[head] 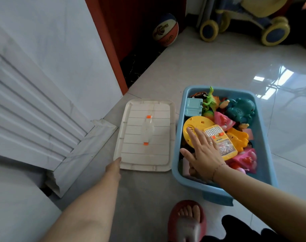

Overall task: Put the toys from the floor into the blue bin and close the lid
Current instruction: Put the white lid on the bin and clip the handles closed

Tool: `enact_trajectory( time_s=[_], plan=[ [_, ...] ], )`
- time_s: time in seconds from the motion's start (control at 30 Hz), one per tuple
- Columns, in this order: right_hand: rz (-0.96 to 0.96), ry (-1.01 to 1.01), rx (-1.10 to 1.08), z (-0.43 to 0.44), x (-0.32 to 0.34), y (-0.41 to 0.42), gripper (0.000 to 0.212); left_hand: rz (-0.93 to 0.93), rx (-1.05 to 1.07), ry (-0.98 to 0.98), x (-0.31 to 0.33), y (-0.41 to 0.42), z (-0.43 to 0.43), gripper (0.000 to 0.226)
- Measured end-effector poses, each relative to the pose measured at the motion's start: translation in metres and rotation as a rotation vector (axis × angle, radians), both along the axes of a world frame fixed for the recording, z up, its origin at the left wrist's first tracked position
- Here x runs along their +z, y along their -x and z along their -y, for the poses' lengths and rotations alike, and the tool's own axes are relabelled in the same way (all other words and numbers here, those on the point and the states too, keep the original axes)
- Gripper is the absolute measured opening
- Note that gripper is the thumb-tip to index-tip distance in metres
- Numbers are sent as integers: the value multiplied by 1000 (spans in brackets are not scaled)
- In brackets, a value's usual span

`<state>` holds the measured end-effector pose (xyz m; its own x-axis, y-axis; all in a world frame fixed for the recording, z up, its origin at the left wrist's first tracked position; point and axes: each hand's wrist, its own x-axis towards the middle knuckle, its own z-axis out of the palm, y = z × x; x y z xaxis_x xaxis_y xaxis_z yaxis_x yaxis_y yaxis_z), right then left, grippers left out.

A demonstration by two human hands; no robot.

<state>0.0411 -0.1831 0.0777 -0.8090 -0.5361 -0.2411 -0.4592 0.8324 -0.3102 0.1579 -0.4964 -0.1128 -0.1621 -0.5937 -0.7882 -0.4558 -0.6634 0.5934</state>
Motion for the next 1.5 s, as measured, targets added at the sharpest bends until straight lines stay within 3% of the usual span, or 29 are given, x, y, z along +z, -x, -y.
enact_trajectory(
  time_s=[0.07,0.13,0.2,0.3,0.43,0.53,0.63,0.73,0.8,0.93,1.03,1.13,1.2,1.27,1.3,1.37,1.5],
  plan=[
    [-23,-3,3,1,-8,-1,73,-33,49,3,-20,3,11,64],
    [-67,0,5,2,-16,-2,84,-31,63,-19,6,9,0,48],
    [-77,2,6,5,-20,-5,83,-32,69,-24,27,14,-10,31],
    [-75,-4,-1,10,-23,-9,72,17,11,-32,20,21,-11,31],
    [-62,-2,-16,12,-25,-8,73,71,-32,-43,2,20,-3,42],
    [-35,-9,-28,13,-26,-4,74,-10,-20,-49,23,28,-15,13],
    [9,-23,-25,13,-23,-2,80,-204,-28,7,48,45,-21,12],
    [95,-22,-4,11,-11,5,86,-267,-76,265,90,68,-26,15],
    [229,93,-75,12,5,14,75,-281,-127,489,132,84,-40,16],
    [670,719,-470,12,59,41,61,-356,-474,979,232,92,-115,15],
    [934,1082,-648,0,98,61,44,-505,-818,1206,267,71,-190,25],
    [823,1113,-745,-20,110,71,29,-535,-979,1389,267,47,-252,35],
    [676,989,-867,-45,105,74,30,-645,-1088,1567,260,36,-288,40],
    [530,857,-948,-80,95,75,28,-804,-1297,1579,250,28,-311,53],
    [448,792,-959,-100,89,72,24,-799,-1409,1590,242,28,-314,60],
    [326,702,-979,-132,74,66,23,-593,-1536,1595,232,37,-305,69],
    [313,526,-1087,-154,34,70,31,54,-1248,1329,222,75,-243,81]
  ],
)
